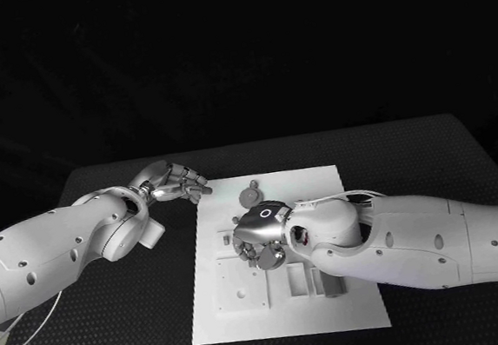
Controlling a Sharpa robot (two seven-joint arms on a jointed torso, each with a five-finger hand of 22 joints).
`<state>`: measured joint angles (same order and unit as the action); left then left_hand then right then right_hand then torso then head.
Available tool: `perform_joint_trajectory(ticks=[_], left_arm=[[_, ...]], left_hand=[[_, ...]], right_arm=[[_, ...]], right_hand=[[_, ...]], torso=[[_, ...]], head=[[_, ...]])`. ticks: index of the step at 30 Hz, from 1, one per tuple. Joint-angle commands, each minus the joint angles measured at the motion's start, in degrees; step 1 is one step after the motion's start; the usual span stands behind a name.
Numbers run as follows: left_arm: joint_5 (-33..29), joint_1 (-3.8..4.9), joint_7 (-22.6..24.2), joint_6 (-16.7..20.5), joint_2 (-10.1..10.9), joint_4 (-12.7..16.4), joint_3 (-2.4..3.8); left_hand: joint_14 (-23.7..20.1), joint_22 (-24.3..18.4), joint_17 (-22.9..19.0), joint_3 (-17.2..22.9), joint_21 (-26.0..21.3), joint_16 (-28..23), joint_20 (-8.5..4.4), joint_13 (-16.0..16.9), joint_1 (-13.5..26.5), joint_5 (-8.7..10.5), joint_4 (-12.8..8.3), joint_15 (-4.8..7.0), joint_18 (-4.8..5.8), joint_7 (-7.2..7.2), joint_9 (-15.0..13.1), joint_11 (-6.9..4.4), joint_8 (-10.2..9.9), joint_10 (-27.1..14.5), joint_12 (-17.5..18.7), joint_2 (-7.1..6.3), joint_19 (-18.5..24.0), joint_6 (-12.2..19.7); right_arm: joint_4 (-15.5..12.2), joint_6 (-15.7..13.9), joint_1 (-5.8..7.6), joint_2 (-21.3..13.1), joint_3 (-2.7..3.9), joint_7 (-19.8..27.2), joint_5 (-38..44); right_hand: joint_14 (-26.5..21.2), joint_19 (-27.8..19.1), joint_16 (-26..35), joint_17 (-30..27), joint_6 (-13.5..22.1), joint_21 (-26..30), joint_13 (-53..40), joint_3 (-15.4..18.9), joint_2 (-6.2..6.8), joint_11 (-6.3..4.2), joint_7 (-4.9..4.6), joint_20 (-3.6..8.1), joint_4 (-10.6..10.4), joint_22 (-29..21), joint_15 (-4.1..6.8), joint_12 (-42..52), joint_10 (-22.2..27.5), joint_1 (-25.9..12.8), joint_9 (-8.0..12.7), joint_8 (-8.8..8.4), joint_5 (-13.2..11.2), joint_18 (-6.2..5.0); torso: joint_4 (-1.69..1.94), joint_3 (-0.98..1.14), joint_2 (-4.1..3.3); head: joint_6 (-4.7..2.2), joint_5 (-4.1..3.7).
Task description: Assemble the parts on the task board
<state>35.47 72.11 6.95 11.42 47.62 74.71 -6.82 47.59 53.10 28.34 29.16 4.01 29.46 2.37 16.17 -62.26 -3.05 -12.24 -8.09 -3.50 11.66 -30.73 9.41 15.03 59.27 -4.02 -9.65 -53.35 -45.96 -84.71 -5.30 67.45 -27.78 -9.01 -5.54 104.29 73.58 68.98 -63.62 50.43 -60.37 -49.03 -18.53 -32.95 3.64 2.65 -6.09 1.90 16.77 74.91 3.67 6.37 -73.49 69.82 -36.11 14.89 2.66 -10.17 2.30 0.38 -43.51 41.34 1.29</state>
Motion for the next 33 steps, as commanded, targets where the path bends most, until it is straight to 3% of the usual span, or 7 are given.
perform_joint_trajectory(ticks=[1,5,9,33], left_arm=[[-0.54,0.10,0.71,-0.09,-0.13,0.08,0.04],[-0.56,0.10,0.64,-0.08,-0.07,-0.01,0.04],[-0.64,0.10,0.59,-0.29,-0.23,-0.07,0.04],[-1.23,0.12,0.03,-0.86,-0.27,-0.24,0.05]], left_hand=[[0.09,-0.09,0.08,-0.25,-0.06,-0.20,0.34,-0.06,0.36,0.21,-0.01,-0.31,-0.97,0.00,0.08,0.26,0.40,-0.13,0.06,0.04,0.23,0.48],[0.10,-0.09,0.11,-0.26,-0.06,-0.22,0.34,-0.08,0.36,0.21,0.01,-0.31,-0.97,0.01,0.08,0.26,0.41,-0.13,0.06,0.02,0.24,0.49],[0.09,-0.10,0.13,-0.27,-0.06,-0.24,0.35,-0.09,0.37,0.21,0.03,-0.32,-0.97,0.01,0.08,0.26,0.42,-0.13,0.05,0.02,0.25,0.49],[0.07,-0.14,0.28,-0.30,-0.05,-0.37,0.36,-0.19,0.40,0.21,0.15,-0.33,-0.97,0.02,0.09,0.28,0.45,-0.16,0.06,0.10,0.29,0.55]], right_arm=[[0.19,2.32,-0.14,0.28,-0.04,0.13,-0.05],[0.46,2.79,-0.44,0.56,-0.16,0.25,-0.05],[0.54,3.11,-0.62,0.57,-0.22,0.33,0.22],[0.65,4.27,-0.68,-0.03,-0.27,0.12,0.34]], right_hand=[[-0.25,-0.02,0.02,-0.03,-0.03,0.25,0.09,-0.04,-0.53,0.08,-0.26,0.52,-0.03,0.80,0.04,-0.32,-0.40,-0.01,-0.06,0.17,0.08,-4.83],[-0.25,-0.02,0.02,-0.03,-0.02,0.26,0.10,-0.03,-0.54,0.08,-0.26,0.52,-0.02,0.80,0.04,-0.33,-0.41,-0.02,-0.06,0.16,0.08,-4.83],[-0.26,-0.02,0.02,-0.03,-0.02,0.27,0.11,-0.03,-0.55,0.08,-0.26,0.51,-0.01,0.81,0.04,-0.35,-0.42,-0.01,-0.06,0.16,0.08,-4.83],[-0.28,-0.03,0.03,-0.03,-0.01,0.30,0.18,0.05,-0.55,0.08,-0.26,0.48,0.00,0.82,0.04,-0.43,-0.48,-0.03,-0.07,0.17,0.08,-4.83]], torso=[[0.04,-0.01,-0.01],[0.07,0.05,0.01],[0.02,-0.01,0.01],[-0.04,0.00,0.02]], head=[[0.23,0.01],[0.40,0.18],[0.38,-0.37],[0.69,-0.06]])
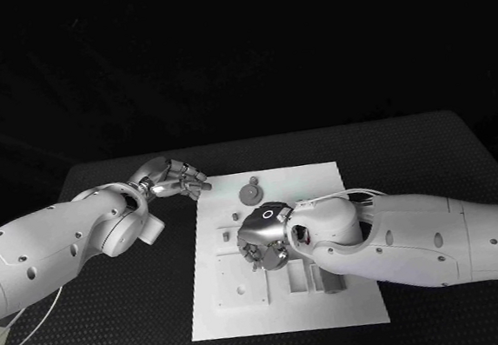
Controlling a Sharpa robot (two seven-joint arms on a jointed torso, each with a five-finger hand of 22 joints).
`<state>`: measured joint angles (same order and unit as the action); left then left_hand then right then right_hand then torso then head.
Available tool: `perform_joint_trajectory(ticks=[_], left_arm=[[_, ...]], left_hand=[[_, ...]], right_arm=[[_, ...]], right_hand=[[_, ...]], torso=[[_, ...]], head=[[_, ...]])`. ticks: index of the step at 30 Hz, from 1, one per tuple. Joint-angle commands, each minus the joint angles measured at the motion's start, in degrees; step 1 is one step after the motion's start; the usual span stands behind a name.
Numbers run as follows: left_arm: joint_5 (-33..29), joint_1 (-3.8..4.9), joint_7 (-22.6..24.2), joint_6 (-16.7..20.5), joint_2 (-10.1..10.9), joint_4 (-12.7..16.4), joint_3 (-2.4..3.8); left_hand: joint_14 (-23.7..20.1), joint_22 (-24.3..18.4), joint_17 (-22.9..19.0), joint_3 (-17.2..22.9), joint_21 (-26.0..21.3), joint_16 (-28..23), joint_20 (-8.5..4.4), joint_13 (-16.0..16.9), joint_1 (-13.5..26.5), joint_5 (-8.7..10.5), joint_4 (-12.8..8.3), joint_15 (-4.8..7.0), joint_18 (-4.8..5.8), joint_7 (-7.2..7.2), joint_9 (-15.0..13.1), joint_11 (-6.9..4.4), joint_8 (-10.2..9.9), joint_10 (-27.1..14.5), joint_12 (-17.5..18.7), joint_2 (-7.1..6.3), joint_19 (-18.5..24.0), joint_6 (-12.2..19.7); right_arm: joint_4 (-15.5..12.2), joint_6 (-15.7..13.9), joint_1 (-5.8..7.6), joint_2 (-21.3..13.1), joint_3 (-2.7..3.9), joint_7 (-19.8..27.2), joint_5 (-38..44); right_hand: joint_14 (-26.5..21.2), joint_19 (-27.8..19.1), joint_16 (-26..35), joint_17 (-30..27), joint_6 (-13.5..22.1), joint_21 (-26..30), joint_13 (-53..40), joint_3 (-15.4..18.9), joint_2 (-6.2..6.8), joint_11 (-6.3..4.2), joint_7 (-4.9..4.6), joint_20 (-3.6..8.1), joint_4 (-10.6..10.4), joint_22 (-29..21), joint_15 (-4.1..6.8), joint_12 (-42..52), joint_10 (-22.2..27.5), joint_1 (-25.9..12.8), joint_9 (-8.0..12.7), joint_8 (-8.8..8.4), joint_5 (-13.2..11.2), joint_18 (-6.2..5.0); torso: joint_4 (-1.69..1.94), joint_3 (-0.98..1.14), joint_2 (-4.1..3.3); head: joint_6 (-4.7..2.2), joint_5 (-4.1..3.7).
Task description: Assemble the parts on the task board
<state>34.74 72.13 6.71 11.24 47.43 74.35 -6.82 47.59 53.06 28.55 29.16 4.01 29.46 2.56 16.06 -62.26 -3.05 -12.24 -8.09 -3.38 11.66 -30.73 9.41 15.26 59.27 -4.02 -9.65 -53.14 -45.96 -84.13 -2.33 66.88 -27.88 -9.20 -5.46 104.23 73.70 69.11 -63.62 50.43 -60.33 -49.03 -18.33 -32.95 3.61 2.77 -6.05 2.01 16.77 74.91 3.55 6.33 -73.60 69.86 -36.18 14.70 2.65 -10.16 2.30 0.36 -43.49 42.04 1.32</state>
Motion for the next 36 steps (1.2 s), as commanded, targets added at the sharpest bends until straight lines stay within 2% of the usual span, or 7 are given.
perform_joint_trajectory(ticks=[1,15,29,36], left_arm=[[-0.50,0.10,0.25,-0.67,-0.08,0.14,0.05],[-0.50,0.11,0.20,-0.63,-0.05,0.16,0.05],[-0.50,0.15,0.18,-0.57,0.00,0.23,0.05],[-0.50,0.17,0.18,-0.54,0.03,0.27,0.05]], left_hand=[[0.07,-0.10,0.07,-0.30,-0.06,-0.38,0.17,-0.09,0.40,0.21,0.16,-0.34,-1.09,0.02,0.10,0.27,0.23,-0.16,0.06,0.09,0.09,0.55],[0.07,-0.12,0.14,-0.30,-0.05,-0.44,0.17,-0.14,0.35,0.21,0.17,-0.34,-1.09,0.03,0.10,0.28,0.24,-0.17,0.06,0.12,0.11,0.59],[0.07,-0.14,0.23,-0.33,-0.05,-0.50,0.17,-0.19,0.32,0.21,0.20,-0.34,-1.09,0.03,0.11,0.28,0.27,-0.17,0.05,0.12,0.13,0.62],[0.07,-0.15,0.25,-0.33,-0.05,-0.52,0.17,-0.20,0.31,0.21,0.20,-0.34,-1.09,0.03,0.11,0.28,0.27,-0.17,0.05,0.12,0.13,0.62]], right_arm=[[0.09,1.25,-0.11,0.12,-0.08,0.04,0.41],[0.14,2.26,-0.12,0.47,-0.24,0.17,0.41],[0.26,2.80,-0.12,0.89,-1.60,0.11,1.56],[0.26,3.16,-0.12,0.99,-1.84,0.31,2.23]], right_hand=[[-0.40,-0.16,0.03,-0.03,-0.06,0.30,-0.01,0.05,-0.53,-0.04,-0.30,0.37,0.00,0.82,0.17,-0.39,-0.37,-0.08,0.00,0.36,0.09,-4.84],[-0.42,-0.19,0.02,-0.03,-0.02,0.33,0.04,0.09,-0.56,-0.03,-0.31,0.35,-0.01,0.82,0.15,-0.45,-0.38,-0.12,0.00,0.34,0.09,-4.84],[-0.44,-0.20,0.02,-0.02,-0.01,0.35,0.06,0.11,-0.57,-0.02,-0.32,0.33,-0.01,0.83,0.15,-0.48,-0.38,-0.15,0.00,0.34,0.09,-4.84],[-0.45,-0.22,0.01,-0.01,0.00,0.35,0.08,0.18,-0.51,-0.01,-0.33,0.31,-0.02,0.84,0.14,-0.51,-0.39,-0.25,0.00,0.33,0.08,-4.84]], torso=[[-0.04,0.01,0.01],[0.02,-0.03,-0.01],[0.00,-0.02,0.00],[0.02,-0.01,0.00]], head=[[-0.02,-0.08],[-0.18,-0.17],[0.04,-0.24],[0.06,-0.26]])
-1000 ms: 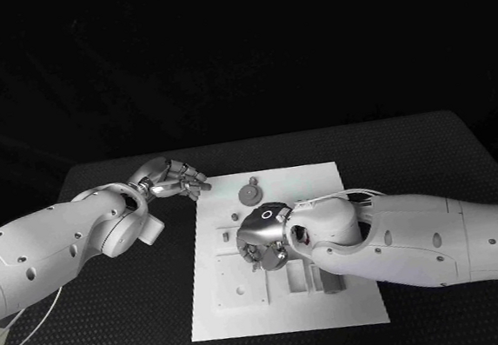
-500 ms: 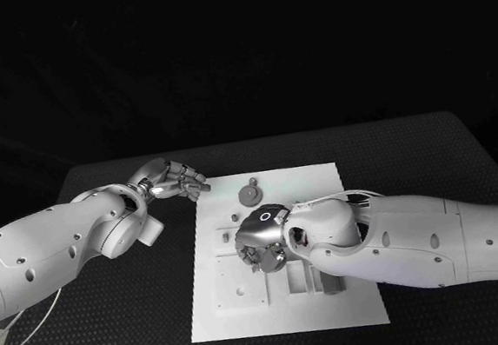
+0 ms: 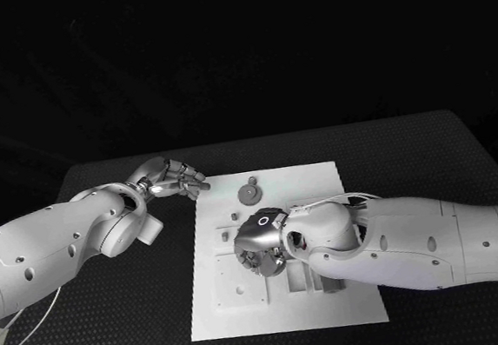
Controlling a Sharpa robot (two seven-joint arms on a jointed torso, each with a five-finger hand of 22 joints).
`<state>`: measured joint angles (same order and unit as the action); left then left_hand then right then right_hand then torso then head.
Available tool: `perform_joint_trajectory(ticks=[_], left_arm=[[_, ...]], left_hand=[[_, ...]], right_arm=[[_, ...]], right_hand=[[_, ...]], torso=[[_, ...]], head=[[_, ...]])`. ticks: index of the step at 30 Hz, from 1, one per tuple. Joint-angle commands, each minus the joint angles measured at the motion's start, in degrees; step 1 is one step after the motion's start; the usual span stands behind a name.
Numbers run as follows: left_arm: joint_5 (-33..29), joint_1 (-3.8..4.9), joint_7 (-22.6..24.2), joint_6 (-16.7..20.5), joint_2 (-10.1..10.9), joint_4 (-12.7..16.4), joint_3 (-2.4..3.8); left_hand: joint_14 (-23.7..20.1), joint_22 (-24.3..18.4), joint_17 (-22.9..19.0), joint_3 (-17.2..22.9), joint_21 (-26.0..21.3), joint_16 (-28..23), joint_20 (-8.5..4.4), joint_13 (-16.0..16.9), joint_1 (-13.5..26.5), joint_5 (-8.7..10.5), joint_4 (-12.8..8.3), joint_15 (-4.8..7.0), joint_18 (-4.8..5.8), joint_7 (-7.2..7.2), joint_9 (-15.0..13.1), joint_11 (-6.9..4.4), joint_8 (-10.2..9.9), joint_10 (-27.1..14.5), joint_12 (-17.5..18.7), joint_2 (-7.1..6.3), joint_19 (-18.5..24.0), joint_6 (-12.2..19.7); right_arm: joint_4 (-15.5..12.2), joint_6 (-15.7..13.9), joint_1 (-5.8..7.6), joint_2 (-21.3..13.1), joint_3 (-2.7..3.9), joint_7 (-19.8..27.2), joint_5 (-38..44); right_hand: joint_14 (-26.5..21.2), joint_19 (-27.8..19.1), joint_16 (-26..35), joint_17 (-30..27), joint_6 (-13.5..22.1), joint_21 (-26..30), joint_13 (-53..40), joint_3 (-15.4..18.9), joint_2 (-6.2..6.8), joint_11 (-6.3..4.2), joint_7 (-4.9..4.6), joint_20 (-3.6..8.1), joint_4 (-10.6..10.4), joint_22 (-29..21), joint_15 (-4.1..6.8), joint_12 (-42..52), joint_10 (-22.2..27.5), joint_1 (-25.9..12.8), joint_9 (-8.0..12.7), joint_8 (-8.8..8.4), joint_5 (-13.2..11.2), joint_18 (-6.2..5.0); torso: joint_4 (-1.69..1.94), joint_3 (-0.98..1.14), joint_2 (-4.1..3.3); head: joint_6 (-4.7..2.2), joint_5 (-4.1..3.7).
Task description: Assemble the parts on the task board
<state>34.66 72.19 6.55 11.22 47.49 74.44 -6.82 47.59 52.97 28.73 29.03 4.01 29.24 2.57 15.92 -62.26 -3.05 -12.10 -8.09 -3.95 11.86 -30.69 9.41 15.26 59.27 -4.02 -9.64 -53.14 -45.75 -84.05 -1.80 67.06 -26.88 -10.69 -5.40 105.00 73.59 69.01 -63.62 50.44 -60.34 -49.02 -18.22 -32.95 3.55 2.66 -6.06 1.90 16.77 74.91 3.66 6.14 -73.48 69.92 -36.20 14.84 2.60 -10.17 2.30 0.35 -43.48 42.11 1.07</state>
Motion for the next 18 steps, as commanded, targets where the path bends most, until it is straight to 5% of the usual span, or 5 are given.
perform_joint_trajectory(ticks=[1,8,14,18], left_arm=[[-0.42,0.12,0.33,-0.52,-0.02,0.17,0.05],[-0.42,0.14,0.33,-0.49,-0.02,0.20,0.05],[-0.42,0.18,0.31,-0.47,0.03,0.22,0.05],[-0.43,0.20,0.27,-0.41,0.13,0.21,0.05]], left_hand=[[0.07,-0.05,0.08,-0.20,-0.04,-0.30,0.17,-0.06,0.31,0.21,0.06,-0.34,-0.52,-0.17,0.07,0.28,0.27,-0.18,0.05,0.12,0.13,0.42],[0.07,-0.06,0.12,-0.20,-0.04,-0.33,0.17,-0.08,0.29,0.21,0.07,-0.34,-0.52,-0.17,0.07,0.29,0.29,-0.18,0.05,0.12,0.14,0.43],[0.08,-0.07,0.15,-0.21,-0.04,-0.35,0.18,-0.09,0.29,0.21,0.08,-0.35,-0.52,-0.17,0.07,0.29,0.29,-0.18,0.05,0.12,0.14,0.44],[0.08,-0.07,0.17,-0.22,-0.04,-0.36,0.18,-0.11,0.29,0.21,0.09,-0.35,-0.52,-0.16,0.07,0.29,0.30,-0.18,0.04,0.11,0.14,0.44]], right_arm=[[0.18,2.70,-0.30,0.02,-0.37,0.31,1.45],[0.40,2.55,-0.30,0.16,-0.51,0.59,0.95],[1.45,-0.84,-0.29,0.53,-0.56,1.52,-1.12],[1.99,-1.72,-0.29,0.64,-0.61,2.30,-2.14]], right_hand=[[-0.35,-0.12,0.00,-0.02,0.01,0.35,-0.03,0.19,-0.44,0.10,-0.32,0.41,-0.03,0.84,0.03,-0.33,-0.51,-0.33,0.02,0.20,0.13,-4.83],[-0.38,-0.15,-0.01,0.00,0.03,0.37,0.00,0.22,-0.45,0.11,-0.32,0.38,-0.03,0.85,0.02,-0.37,-0.51,-0.40,0.03,0.18,0.13,-4.83],[-0.62,-0.39,-0.06,0.05,1.17,0.61,0.46,0.48,-0.89,0.66,-0.76,0.24,-0.18,0.84,-0.52,-1.23,0.54,-1.34,0.21,-0.39,0.13,-4.83],[-1.71,-1.29,0.21,0.00,5.50,1.36,1.39,1.01,1.17,2.06,-2.45,-0.04,-0.36,0.68,-1.91,-2.55,3.73,-2.74,0.93,-2.54,0.10,-4.83]], torso=[[0.02,0.00,0.00],[-0.01,0.01,-0.01],[-0.03,0.01,0.01],[0.02,0.04,0.00]], head=[[-0.01,-0.01],[0.01,0.01],[0.03,0.06],[0.06,0.06]])
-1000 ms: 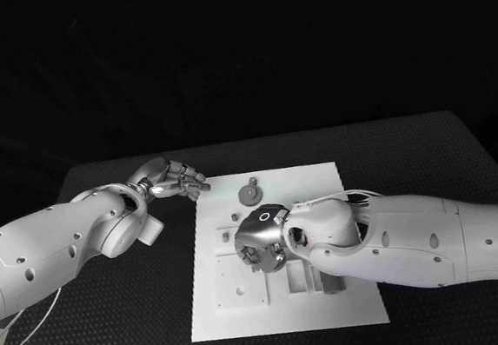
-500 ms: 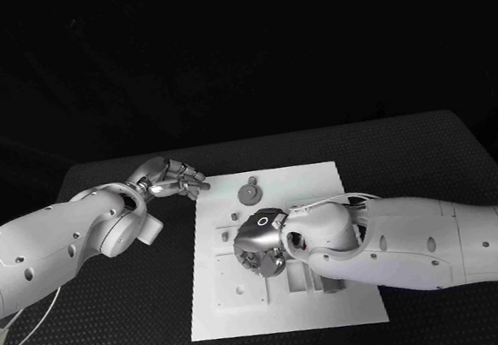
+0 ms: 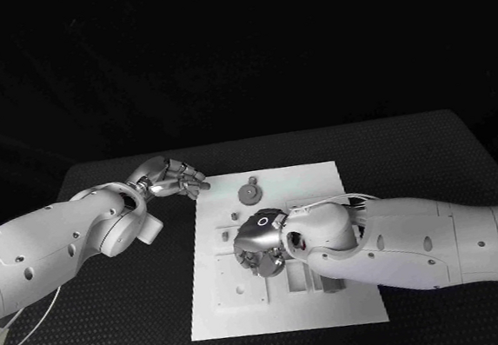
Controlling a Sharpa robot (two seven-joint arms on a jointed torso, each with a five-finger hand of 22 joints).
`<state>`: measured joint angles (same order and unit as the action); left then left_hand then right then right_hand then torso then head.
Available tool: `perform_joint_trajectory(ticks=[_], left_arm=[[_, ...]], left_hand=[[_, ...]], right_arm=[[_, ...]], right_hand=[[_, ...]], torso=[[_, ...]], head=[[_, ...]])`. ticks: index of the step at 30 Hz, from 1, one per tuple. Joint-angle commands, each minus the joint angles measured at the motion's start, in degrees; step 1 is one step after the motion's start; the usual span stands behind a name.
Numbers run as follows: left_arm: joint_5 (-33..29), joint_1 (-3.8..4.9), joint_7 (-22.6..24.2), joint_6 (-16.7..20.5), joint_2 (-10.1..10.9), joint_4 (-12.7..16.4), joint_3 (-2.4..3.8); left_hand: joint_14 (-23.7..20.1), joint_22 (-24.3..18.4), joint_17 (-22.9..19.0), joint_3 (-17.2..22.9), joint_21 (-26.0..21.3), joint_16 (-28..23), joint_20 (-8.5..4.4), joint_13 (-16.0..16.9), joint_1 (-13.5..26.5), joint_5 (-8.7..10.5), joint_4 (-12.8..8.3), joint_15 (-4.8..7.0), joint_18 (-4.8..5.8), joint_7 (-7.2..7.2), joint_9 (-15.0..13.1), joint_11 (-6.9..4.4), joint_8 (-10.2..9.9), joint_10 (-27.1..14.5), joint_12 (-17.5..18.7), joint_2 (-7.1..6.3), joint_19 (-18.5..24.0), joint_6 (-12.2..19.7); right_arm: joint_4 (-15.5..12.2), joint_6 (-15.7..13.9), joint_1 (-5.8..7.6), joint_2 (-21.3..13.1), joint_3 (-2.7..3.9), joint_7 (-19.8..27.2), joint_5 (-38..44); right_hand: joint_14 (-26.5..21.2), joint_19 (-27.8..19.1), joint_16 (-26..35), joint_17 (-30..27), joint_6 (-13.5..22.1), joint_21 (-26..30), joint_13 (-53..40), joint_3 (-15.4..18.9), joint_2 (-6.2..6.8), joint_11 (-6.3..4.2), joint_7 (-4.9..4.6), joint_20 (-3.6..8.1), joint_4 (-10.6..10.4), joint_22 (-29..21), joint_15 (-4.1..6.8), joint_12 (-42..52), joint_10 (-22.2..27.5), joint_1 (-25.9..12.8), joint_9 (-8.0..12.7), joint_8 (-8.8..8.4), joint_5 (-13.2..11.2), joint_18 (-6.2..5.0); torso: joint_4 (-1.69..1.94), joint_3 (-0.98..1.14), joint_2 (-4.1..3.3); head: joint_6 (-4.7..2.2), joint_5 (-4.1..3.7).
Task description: Assemble the parts on the task board
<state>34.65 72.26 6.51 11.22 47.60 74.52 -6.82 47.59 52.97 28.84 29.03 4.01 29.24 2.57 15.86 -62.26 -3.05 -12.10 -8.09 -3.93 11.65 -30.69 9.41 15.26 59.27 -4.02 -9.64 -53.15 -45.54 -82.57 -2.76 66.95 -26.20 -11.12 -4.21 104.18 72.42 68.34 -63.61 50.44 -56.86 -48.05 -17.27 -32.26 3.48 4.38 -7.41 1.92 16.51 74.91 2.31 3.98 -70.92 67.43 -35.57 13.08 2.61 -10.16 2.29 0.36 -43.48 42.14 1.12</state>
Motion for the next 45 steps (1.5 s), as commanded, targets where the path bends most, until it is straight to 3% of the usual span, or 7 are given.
perform_joint_trajectory(ticks=[1,13,22,30,33,38,45], left_arm=[[-0.42,0.14,0.30,-0.40,0.04,0.14,0.05],[-0.42,0.15,0.24,-0.57,0.18,0.17,0.05],[-0.42,0.15,0.27,-0.72,0.41,0.10,0.05],[-0.42,0.15,0.69,-0.58,0.60,0.27,0.05],[-0.43,0.15,1.04,-0.34,0.50,0.19,0.05],[-0.55,0.15,1.49,-0.58,0.50,0.22,0.04],[-0.76,0.15,1.60,-0.73,0.32,0.08,0.04]], left_hand=[[0.08,-0.08,0.06,-0.22,-0.04,-0.37,0.18,-0.06,0.29,0.21,0.09,-0.35,-0.55,0.05,0.08,0.29,0.30,-0.18,0.04,0.11,0.15,0.24],[0.07,-0.09,0.10,-0.25,-0.04,-0.40,0.18,-0.08,0.29,0.21,0.10,-0.35,-0.55,0.05,0.08,0.30,0.31,-0.19,0.05,0.08,0.16,0.26],[0.07,-0.10,0.13,-0.26,-0.04,-0.43,0.19,-0.10,0.28,0.21,0.11,-0.36,-0.55,0.06,0.08,0.30,0.31,-0.19,0.05,0.07,0.17,0.27],[0.07,-0.11,0.18,-0.30,-0.03,-0.47,0.20,-0.13,0.36,0.21,0.18,-0.36,-0.54,0.06,0.09,0.30,0.33,-0.19,0.04,0.06,0.17,0.28],[0.09,-0.11,0.22,-0.30,-0.02,-0.48,0.19,-0.14,0.34,0.21,0.19,-0.36,-0.55,0.05,0.08,0.30,0.36,-0.17,0.03,0.10,0.16,0.24],[0.15,-0.13,0.35,-0.31,0.00,-0.54,0.18,-0.19,0.26,0.21,0.19,-0.34,-0.57,-0.08,0.02,0.26,0.57,-0.09,-0.01,0.14,0.14,-0.04],[0.16,-0.13,0.41,-0.34,0.01,-0.58,0.18,-0.22,0.25,0.21,0.19,-0.34,-0.57,-0.13,-0.01,0.26,0.65,-0.09,-0.01,0.13,0.13,-0.16]], right_arm=[[0.57,-1.00,-0.17,-0.10,-0.18,1.15,-1.35],[0.32,-4.44,-0.17,-1.70,-0.18,0.58,-1.46],[-2.02,-9.45,-0.14,-5.62,-0.06,2.29,-3.26],[-5.62,-13.98,1.87,-11.71,2.94,2.20,-4.37],[-5.94,-13.13,3.00,-14.12,4.25,1.57,-4.57],[-5.15,-8.08,5.29,-17.39,4.26,-0.04,-4.62],[-5.59,-3.74,5.41,-20.45,4.23,-0.58,-4.92]], right_hand=[[-1.17,-1.17,0.56,-0.14,2.96,0.77,0.73,0.44,1.85,0.69,-1.48,-0.26,-0.19,0.58,-0.90,-0.53,2.17,-0.70,0.47,-1.24,0.11,-4.78],[-3.17,-2.57,1.11,-0.69,7.35,2.18,2.48,0.41,6.18,2.37,-2.55,-1.29,-0.48,0.28,-2.51,-0.34,7.17,-2.45,0.85,-2.84,0.11,-4.84],[-2.98,-2.00,0.62,-0.80,7.73,2.14,2.71,0.14,8.17,2.39,-3.00,-1.33,-2.16,0.32,-2.55,0.03,7.22,-4.18,0.56,-2.54,0.10,-4.84],[-2.15,-0.98,0.08,-1.11,7.27,1.94,2.53,-1.10,8.39,1.78,-3.00,-0.66,-4.08,0.42,-1.96,0.69,5.86,-4.54,0.00,-1.65,0.11,-4.84],[-1.95,-0.84,-0.03,-1.19,7.08,1.85,2.41,-1.30,7.83,1.59,-2.86,-0.46,-3.35,0.53,-1.77,0.91,5.33,-3.54,-0.17,-1.38,0.11,-4.84],[-1.96,-0.90,-0.02,-1.30,7.19,1.87,2.44,-1.04,7.91,1.61,-2.91,-0.50,-3.11,0.60,-1.79,0.83,5.35,-3.65,-0.23,-1.31,0.10,-4.84],[-2.48,-1.49,0.23,-1.58,7.94,2.26,2.62,-0.84,9.06,1.85,-3.04,-0.84,-3.99,0.61,-2.04,0.40,5.88,-4.84,-0.20,-1.49,0.10,-4.84]], torso=[[0.03,0.02,0.00],[0.02,0.02,-0.02],[0.01,0.08,-0.01],[-0.13,0.01,0.03],[-0.10,0.07,0.03],[0.00,0.07,0.01],[0.03,0.18,-0.03]], head=[[0.02,0.02],[-0.21,-0.07],[-0.40,-0.29],[-0.65,-0.66],[-0.82,-0.77],[-1.07,-1.11],[-1.09,-1.28]])
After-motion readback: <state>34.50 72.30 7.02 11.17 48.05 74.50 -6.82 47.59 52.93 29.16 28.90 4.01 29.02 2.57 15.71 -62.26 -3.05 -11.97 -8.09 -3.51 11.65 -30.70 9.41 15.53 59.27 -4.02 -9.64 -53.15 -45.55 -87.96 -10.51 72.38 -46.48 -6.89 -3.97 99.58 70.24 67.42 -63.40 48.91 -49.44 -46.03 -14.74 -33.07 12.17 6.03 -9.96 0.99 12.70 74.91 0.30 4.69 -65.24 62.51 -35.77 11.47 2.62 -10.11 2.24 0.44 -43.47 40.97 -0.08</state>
